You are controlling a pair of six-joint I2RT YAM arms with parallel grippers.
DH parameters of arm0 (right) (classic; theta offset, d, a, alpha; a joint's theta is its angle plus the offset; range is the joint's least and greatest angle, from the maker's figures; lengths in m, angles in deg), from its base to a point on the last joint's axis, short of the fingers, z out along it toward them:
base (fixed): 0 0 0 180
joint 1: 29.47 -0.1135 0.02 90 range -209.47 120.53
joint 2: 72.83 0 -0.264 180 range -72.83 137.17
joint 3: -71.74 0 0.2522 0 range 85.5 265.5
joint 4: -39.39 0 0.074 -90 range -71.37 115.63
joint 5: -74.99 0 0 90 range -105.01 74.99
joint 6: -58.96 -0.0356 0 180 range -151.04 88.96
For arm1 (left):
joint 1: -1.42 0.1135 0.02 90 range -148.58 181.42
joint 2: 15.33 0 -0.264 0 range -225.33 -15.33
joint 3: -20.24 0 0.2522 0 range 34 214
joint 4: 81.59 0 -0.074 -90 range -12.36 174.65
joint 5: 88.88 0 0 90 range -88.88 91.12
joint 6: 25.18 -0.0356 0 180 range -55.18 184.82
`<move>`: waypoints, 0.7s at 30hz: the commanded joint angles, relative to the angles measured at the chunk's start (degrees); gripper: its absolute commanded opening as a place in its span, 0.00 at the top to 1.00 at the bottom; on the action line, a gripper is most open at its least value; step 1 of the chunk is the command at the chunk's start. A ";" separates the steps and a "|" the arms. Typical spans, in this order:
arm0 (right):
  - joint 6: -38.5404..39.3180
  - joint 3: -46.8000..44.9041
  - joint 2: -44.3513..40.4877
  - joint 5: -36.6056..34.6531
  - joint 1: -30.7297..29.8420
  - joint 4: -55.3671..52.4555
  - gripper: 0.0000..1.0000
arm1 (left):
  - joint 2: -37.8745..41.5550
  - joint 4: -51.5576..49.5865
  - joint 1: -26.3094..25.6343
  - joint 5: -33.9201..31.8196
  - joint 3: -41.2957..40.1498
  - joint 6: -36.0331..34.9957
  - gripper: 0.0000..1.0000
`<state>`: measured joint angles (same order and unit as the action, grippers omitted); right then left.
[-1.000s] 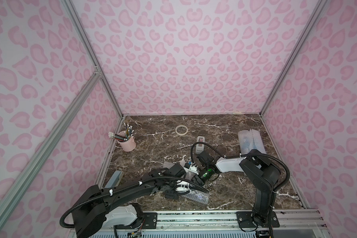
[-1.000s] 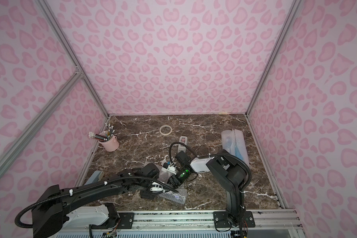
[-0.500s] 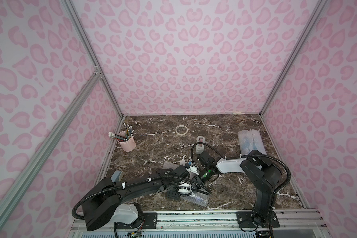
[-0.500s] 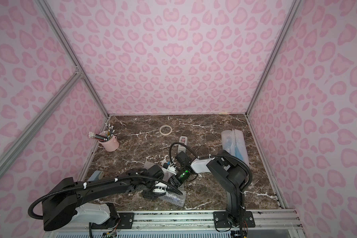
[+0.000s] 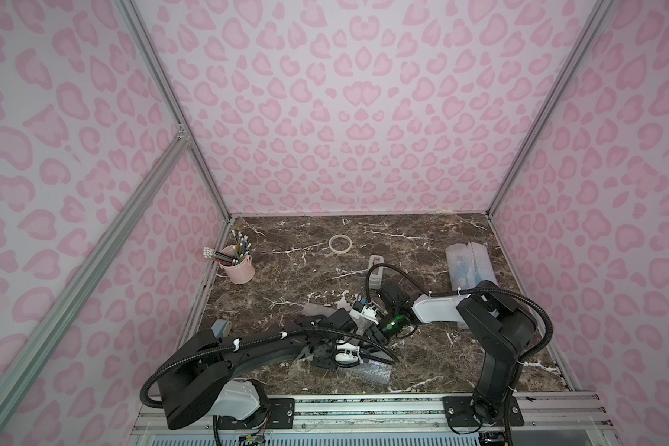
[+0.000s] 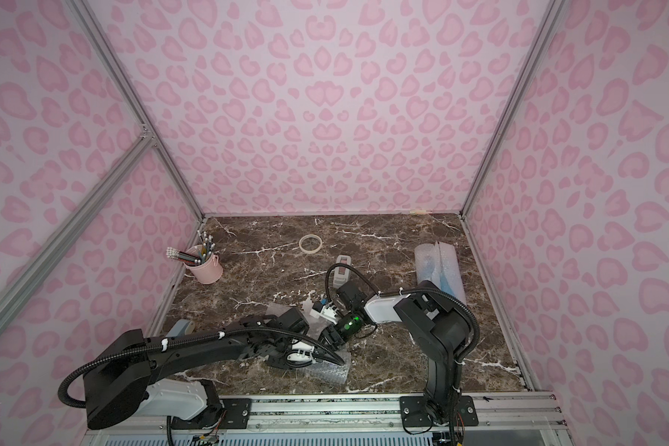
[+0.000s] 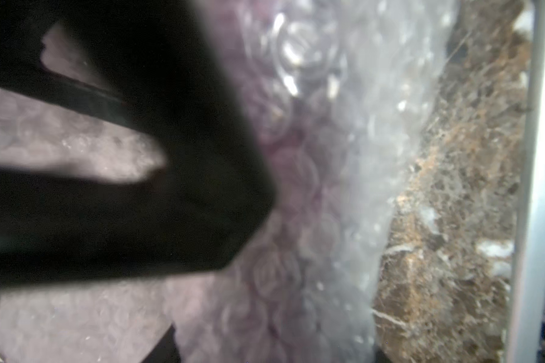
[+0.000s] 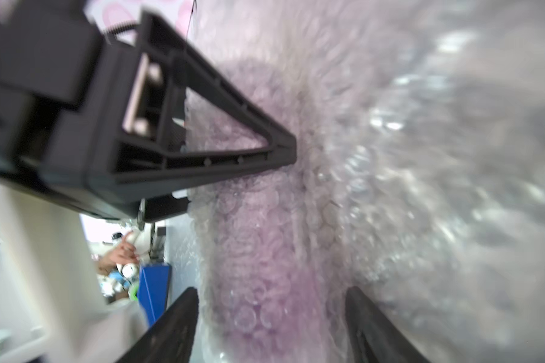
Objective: Wrap wine bottles in bubble wrap
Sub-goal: Wrap the wine bottle in bubble wrap.
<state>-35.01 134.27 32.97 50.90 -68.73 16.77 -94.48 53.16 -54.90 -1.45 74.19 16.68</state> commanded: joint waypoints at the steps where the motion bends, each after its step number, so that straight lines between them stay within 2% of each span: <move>1: -0.32 -1.34 -0.74 -1.22 2.04 0.46 0.22 | -0.02 -2.34 0.15 -1.56 -0.63 -0.45 0.54; 4: -2.37 -2.68 -1.61 -3.00 3.63 2.37 0.22 | 1.30 -2.97 0.15 -0.95 -0.90 -0.46 0.53; 11: -5.86 -4.86 -3.93 -12.02 5.32 3.38 0.25 | 3.90 -6.58 0.15 -0.22 -0.90 0.23 0.52; 15: -4.82 -5.30 -4.59 -17.53 5.43 0.82 0.26 | 3.59 -8.28 0.20 0.30 -0.55 1.02 0.52; 21: -4.21 -5.61 -5.80 -19.53 5.63 0.36 0.27 | 0.59 -9.26 0.15 2.96 -0.29 2.13 0.50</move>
<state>-39.47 129.11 27.16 41.15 -63.29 20.17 -92.63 48.59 -54.79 -0.78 73.60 17.88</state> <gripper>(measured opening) 0.734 0.546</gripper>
